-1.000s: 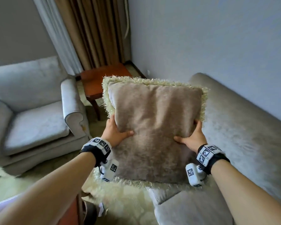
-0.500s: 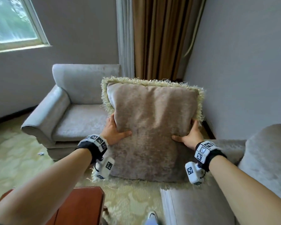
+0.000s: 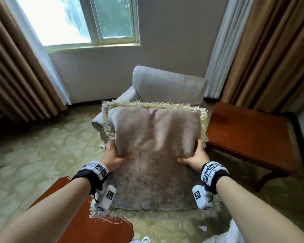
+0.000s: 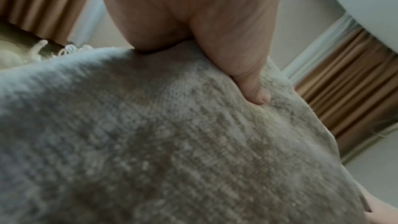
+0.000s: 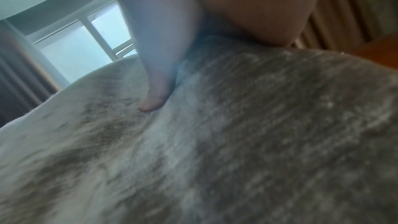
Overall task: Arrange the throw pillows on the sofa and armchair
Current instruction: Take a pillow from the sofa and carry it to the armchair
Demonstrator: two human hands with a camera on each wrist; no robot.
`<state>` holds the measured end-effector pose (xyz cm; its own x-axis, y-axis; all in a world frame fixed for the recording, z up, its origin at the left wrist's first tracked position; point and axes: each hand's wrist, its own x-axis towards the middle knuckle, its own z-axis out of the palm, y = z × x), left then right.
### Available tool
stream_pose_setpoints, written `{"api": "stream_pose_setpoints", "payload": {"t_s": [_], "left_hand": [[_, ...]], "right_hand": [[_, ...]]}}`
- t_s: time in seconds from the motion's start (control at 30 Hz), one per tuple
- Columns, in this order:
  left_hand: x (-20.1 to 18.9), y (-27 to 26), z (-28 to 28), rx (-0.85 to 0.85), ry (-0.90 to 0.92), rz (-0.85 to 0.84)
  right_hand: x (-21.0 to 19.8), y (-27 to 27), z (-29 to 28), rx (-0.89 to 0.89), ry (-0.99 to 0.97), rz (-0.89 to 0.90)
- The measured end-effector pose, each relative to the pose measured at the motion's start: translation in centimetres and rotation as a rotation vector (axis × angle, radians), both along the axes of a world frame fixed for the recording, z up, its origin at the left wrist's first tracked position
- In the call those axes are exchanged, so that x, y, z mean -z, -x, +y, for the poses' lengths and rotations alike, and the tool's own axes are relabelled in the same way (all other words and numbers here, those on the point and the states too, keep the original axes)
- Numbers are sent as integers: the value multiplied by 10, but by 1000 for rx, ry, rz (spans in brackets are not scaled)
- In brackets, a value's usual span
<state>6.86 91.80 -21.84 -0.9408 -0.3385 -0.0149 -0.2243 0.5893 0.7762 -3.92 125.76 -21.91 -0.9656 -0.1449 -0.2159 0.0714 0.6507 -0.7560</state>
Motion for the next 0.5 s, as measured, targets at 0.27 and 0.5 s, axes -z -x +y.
{"api": "stream_pose_setpoints", "payload": {"t_s": [0.27,0.5], "left_hand": [[12,83,-104,-173,14,-20],[7,180,-162,-181,10,-30]], "right_hand": [[19,136,-132,-160,-36,-15],[8,241,-186,-159,5,-24]]}}
